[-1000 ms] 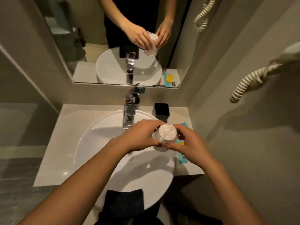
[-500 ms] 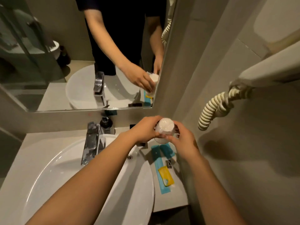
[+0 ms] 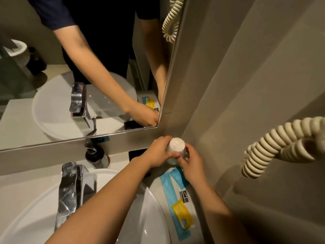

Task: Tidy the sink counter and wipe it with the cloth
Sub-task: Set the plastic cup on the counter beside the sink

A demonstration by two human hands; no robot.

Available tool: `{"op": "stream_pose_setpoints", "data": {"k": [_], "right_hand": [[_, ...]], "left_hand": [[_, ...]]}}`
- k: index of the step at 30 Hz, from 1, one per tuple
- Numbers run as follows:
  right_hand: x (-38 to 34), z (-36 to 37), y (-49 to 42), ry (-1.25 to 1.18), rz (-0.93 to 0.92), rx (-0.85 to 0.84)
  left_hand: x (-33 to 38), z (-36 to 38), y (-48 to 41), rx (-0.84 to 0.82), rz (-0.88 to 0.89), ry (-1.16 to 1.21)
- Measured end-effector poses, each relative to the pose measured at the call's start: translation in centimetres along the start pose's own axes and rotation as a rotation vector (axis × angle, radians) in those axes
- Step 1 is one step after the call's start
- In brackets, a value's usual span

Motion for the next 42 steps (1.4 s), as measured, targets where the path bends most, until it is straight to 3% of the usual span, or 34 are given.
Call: {"op": "stream_pose_setpoints", "data": {"k": [7,15,27,33,42], "right_hand": [[1.6,1.4,-1.2,-0.012,-0.006,0.074],[2.4,2.4,-2.4,0.01,-0.015,0.144],[3.2,2.4,-2.7,0.104,-0.005,0.151],[4.0,1.2,0.8,0.067,0.037,0.163],[5.3,1.6,7.2,0.121,0.137,-0.016]], "left_hand": [[-0.6,0.9,-1.6,-0.003,0.031,0.003],[-1.5,1.8,-3.5,-0.093,-0.065,-0.111],[-1.4,2.5,-4.0,-0.133,-0.116,-0.179],[0.1,0.5,-0.1,0.011,-0.136,-0.147],[0.0,-1.8,12.9,0.362,-0.274,-0.093]]}}
Point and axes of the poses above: each hand's wrist, its own y-axis away from the middle knuckle, its own z-axis out of the palm, x = y × z, the point moved 4 cm from there along -y, towards the middle knuckle, and after that the axes turned 12 degrees about -y, right-handed, at the moved point
